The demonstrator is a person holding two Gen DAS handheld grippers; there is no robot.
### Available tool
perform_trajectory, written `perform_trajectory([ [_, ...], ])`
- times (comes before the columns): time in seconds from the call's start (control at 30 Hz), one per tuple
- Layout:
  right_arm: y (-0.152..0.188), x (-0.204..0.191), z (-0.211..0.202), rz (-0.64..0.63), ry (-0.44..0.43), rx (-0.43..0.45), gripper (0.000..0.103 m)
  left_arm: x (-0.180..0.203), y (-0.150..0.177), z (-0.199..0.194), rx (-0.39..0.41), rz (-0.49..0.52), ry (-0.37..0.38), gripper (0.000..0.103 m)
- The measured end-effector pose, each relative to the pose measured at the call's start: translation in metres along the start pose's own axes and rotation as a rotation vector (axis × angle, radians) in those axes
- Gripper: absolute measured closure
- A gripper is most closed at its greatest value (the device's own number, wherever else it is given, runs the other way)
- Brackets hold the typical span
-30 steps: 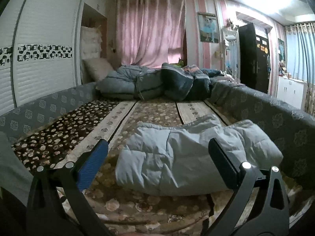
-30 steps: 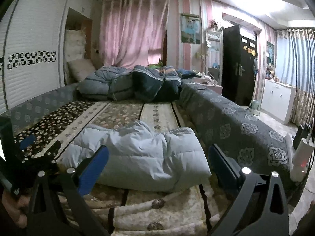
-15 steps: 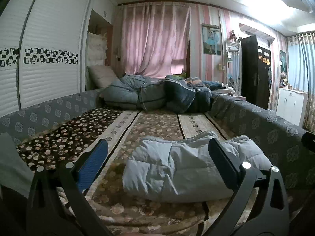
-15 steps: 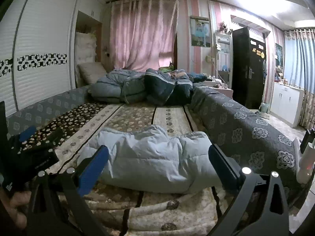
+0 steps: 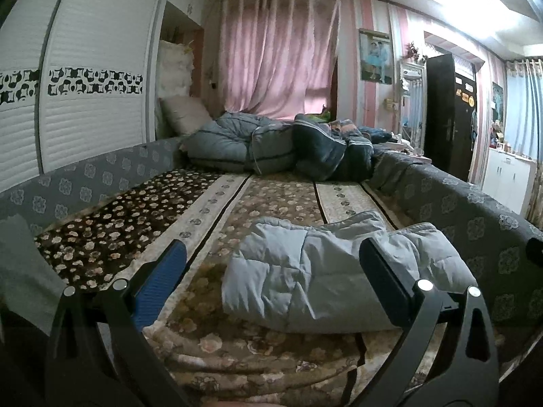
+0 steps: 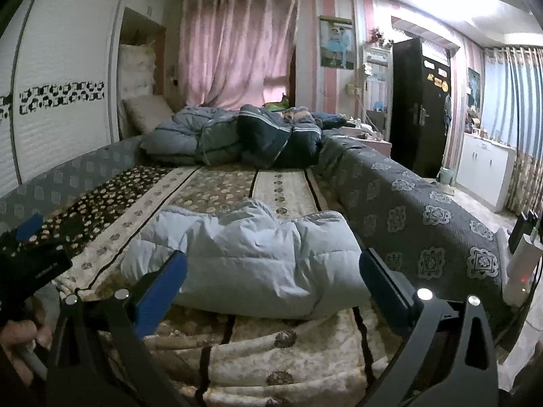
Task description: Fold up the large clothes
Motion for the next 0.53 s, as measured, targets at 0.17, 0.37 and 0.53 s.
perform_trajectory([
  [0.17,0.001,0.002,0.001,0.015,-0.010,0.004,0.002,0.000,-0.002,-0.002,0.006,-0.009,0.001,0.003],
  [0.37,0.002,-0.001,0.006,0.023,-0.037,0.004,0.002,0.004,0.001,-0.001,0.001,-0.009,0.015,0.003],
  [0.53,0.001,-0.008,0.011,0.011,-0.052,-0.001,0.002,0.006,-0.004,0.002,0.003,-0.051,0.046,0.003],
])
Point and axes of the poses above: each gripper's, at about its wrist camera, not at the fingertips, and z roughly the way its jaws point, x to its right, y to its underside, the point moved 9 cm from there along z, roughly the way its jaws point, and after that the axes turned 15 degrees about -x, right-handed, at the moved point
